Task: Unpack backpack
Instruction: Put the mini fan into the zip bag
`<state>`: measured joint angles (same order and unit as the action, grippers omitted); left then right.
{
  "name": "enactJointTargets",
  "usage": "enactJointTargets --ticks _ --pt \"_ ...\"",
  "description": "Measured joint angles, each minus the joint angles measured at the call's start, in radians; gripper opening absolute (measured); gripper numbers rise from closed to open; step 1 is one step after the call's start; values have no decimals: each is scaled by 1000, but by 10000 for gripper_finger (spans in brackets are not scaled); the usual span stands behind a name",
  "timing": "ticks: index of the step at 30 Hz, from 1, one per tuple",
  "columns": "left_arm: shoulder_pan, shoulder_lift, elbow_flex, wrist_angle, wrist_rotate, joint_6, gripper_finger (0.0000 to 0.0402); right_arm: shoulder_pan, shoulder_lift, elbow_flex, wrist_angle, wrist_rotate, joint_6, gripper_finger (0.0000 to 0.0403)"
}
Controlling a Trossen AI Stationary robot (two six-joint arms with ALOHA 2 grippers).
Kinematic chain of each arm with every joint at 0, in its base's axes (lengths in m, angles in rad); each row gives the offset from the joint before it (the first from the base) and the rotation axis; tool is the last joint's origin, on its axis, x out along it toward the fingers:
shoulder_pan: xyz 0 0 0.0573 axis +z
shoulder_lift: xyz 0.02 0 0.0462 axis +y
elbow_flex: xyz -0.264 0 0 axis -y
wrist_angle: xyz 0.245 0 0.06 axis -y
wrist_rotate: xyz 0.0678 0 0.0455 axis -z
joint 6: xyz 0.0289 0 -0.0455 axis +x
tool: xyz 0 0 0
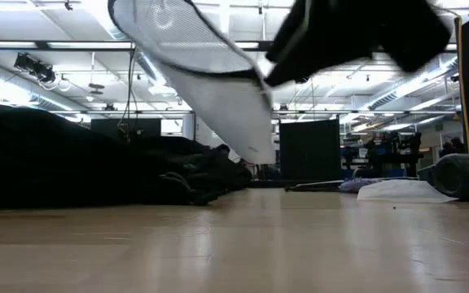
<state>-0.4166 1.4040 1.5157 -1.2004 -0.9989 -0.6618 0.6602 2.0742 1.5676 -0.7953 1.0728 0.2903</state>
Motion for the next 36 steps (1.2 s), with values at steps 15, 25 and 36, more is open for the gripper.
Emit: enactJointTargets --ticks 15,25,36 --pt "29 0 1 31 63 3 0 -136 35 -90 42 188 160 285" --pt "29 0 1 2 177 47 0 -207 35 -90 26 233 174 160" --pt "29 0 1 -296 229 50 0 -175 8 -54 -44 144 202 2"
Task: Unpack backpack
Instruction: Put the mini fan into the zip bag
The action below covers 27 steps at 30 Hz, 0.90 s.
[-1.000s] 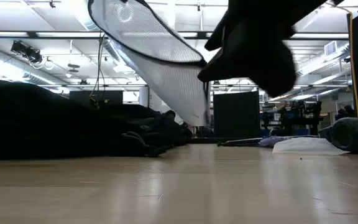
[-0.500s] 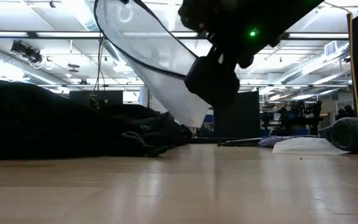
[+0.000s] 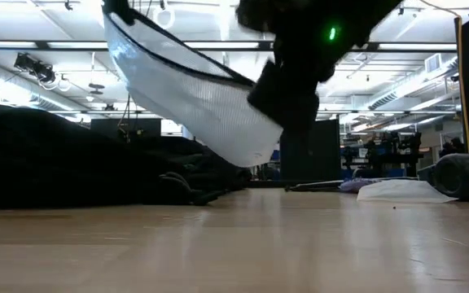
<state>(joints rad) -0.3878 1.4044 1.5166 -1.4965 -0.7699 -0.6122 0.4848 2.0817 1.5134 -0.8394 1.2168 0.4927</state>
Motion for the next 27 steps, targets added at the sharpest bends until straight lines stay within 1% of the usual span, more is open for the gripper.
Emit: enactJointTargets --ticks 2,5,9,11,12,14,17,19,21,24,27 --pt "2 0 0 -24 38 0 0 20 -17 26 -15 -15 1 1" --pt "2 0 0 -34 132 4 0 50 -58 71 -24 -25 -16 0" --pt "2 0 0 -32 314 29 0 87 -132 131 -22 -26 -68 0" --pt "2 0 0 -19 411 44 0 99 -174 162 -17 -48 -89 0" --pt "2 0 0 -2 459 59 0 104 -196 173 -19 -66 -98 0" --pt "2 0 0 35 538 105 0 105 -241 190 -3 -137 -109 0" --pt "2 0 0 106 629 194 0 97 -301 190 24 -256 -132 0" --pt "2 0 6 125 668 242 0 82 -333 190 38 -329 -152 0" --pt "2 0 28 136 675 271 0 57 -360 190 46 -391 -155 0" --pt "2 0 81 148 668 312 0 18 -390 190 61 -466 -158 0" --pt "2 0 172 143 648 333 0 -32 -414 190 112 -600 -185 0"
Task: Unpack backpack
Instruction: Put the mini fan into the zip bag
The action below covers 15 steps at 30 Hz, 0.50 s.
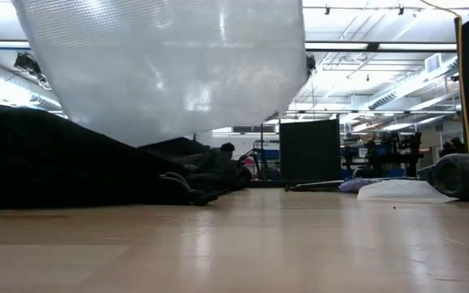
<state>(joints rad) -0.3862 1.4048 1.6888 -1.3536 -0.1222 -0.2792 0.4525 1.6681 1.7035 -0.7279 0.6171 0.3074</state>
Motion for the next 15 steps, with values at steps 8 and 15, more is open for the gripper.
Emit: enactJointTargets --ticks 8,15 --pt "0 -2 232 -137 -116 -16 0 -111 -46 0 108 -302 -30 0" --pt "0 -2 267 -202 -269 5 0 -172 -50 0 102 -318 -50 0"
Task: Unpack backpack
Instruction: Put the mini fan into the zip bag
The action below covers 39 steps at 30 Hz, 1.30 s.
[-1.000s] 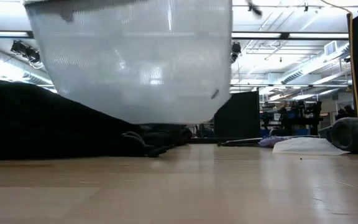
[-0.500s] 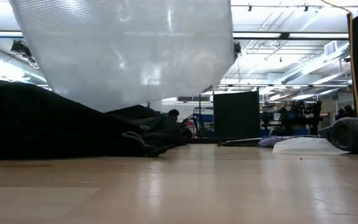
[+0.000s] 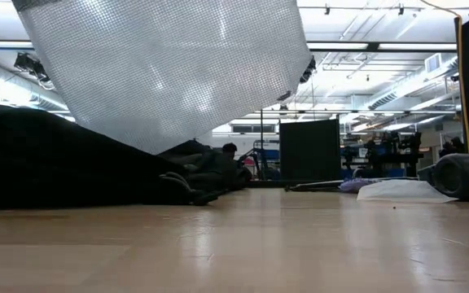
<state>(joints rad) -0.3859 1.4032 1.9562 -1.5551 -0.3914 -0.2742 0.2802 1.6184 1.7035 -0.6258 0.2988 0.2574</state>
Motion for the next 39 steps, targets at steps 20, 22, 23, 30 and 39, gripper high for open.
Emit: enactJointTargets --ticks 20,22,23,30,39 --pt "-7 -556 -741 487 -150 -29 18 -34 0 0 -18 -8 -13 0" --pt "-7 -615 -833 579 -78 -27 26 -34 0 0 -23 -8 0 0" --pt "-7 -634 -868 614 -39 -22 31 -34 0 0 -24 -8 1 0" --pt "-7 -635 -948 619 55 2 104 -36 0 0 -24 -8 3 0" --pt "-7 -597 -948 593 55 3 205 -38 1 -1 -27 -8 3 0"
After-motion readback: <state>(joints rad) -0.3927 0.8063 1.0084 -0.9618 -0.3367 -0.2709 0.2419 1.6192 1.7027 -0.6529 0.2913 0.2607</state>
